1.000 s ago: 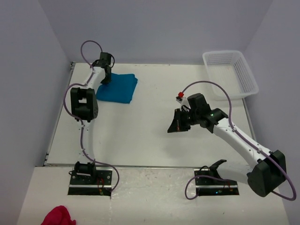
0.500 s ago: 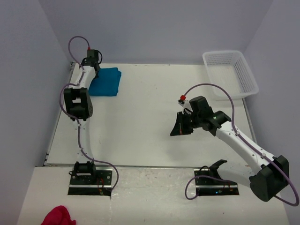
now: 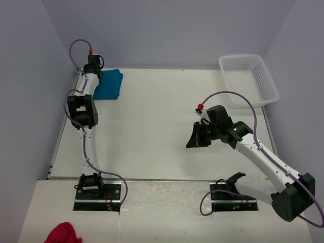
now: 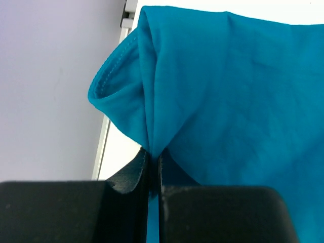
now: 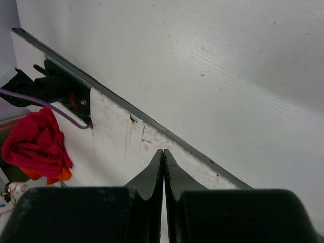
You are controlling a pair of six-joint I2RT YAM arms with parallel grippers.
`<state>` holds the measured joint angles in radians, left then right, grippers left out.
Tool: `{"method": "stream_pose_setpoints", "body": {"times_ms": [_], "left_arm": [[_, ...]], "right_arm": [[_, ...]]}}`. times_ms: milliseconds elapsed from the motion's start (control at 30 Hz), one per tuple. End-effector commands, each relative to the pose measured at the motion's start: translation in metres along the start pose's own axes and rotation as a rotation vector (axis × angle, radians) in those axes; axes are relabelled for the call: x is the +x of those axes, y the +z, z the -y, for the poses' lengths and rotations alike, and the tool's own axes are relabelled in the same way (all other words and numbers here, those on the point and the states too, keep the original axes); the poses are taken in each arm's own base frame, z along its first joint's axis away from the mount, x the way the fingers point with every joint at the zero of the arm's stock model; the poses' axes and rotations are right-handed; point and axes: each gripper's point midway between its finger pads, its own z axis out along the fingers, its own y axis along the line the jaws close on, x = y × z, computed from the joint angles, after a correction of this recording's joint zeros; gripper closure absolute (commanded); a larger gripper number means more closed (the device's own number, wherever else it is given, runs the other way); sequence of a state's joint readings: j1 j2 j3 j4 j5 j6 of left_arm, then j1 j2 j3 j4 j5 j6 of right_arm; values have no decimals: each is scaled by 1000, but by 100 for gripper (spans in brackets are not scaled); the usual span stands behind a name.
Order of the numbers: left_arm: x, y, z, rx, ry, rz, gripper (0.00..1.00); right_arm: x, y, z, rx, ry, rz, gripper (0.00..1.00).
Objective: Fold and stack the t-shirts
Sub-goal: Put the neatly folded tshirt into the corner of the board with the left arm
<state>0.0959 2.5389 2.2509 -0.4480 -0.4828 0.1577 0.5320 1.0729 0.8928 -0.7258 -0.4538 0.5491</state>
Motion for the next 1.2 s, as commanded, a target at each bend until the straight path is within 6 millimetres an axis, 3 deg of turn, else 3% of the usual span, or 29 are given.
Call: {"method": "stream_pose_setpoints", "body": {"times_ms": [0, 433, 1000, 1033, 1067, 1167], "left_arm": [[-41, -1, -20, -65, -24, 127, 100], [-60, 6, -36, -126, -29, 205, 100], [-57, 19, -46, -154, -58, 218, 100], [-57, 18, -49, -172, -66, 220, 99], [-54, 19, -52, -196, -70, 211, 84], [-54, 15, -60, -240, -94, 224, 63]], "right_arm": [[-4, -7, -5, 5, 9, 24, 100], [-1, -3, 1, 23, 22, 10, 100], [2, 2, 2, 18, 33, -5, 100], [4, 4, 4, 20, 34, -10, 100], [4, 5, 4, 16, 34, -13, 100], [6, 8, 6, 13, 36, -26, 100]]}}
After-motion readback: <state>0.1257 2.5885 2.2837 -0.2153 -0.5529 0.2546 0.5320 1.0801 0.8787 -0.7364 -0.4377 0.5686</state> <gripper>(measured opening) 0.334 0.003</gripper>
